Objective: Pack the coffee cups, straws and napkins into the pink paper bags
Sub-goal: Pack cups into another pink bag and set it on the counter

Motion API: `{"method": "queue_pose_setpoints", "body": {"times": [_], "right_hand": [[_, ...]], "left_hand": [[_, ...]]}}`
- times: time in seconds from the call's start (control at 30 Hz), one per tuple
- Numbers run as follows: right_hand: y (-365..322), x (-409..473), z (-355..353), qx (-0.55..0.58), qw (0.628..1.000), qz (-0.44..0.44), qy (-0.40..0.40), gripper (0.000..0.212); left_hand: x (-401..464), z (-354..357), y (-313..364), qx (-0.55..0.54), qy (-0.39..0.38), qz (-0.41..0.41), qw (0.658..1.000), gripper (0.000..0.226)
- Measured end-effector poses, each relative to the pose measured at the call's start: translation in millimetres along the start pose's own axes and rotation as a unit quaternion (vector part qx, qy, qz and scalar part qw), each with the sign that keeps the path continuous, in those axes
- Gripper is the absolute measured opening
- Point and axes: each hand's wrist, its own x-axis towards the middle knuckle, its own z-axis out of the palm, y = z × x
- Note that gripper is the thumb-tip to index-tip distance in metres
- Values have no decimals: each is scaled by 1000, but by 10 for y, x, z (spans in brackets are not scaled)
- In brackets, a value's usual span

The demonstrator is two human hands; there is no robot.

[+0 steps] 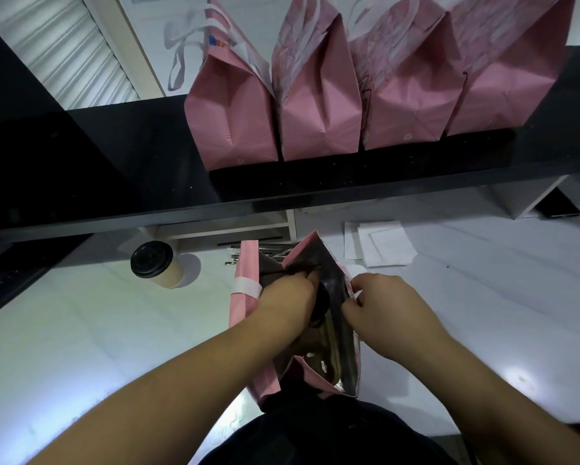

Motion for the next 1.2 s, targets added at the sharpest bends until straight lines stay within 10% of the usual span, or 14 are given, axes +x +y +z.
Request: {"method": "queue_pose_setpoints", "body": {"times": [0.27,0.43,0.6,0.8,1.2], "right_hand": [[-26,2,-62,3,1000,-8,-4,21],[-36,-1,-80,-1,1000,-11,-7,28],[-75,-1,-44,-2,1000,-7,-9,33],[-167,33,-49,-6,1000,-6,-21,31],[-194,110,-60,-39,999,20,-29,32]], "left_hand": [[-226,-330,60,-24,-15,38,999,62],[-602,-926,-160,-149,133,124,972,23],[-689,-1064,-1137,-269,273,-41,923,25],[-525,-361,-2214,-248,169,-260,918,57],[-301,201,-2826,-202,90,-313,924,84]]}}
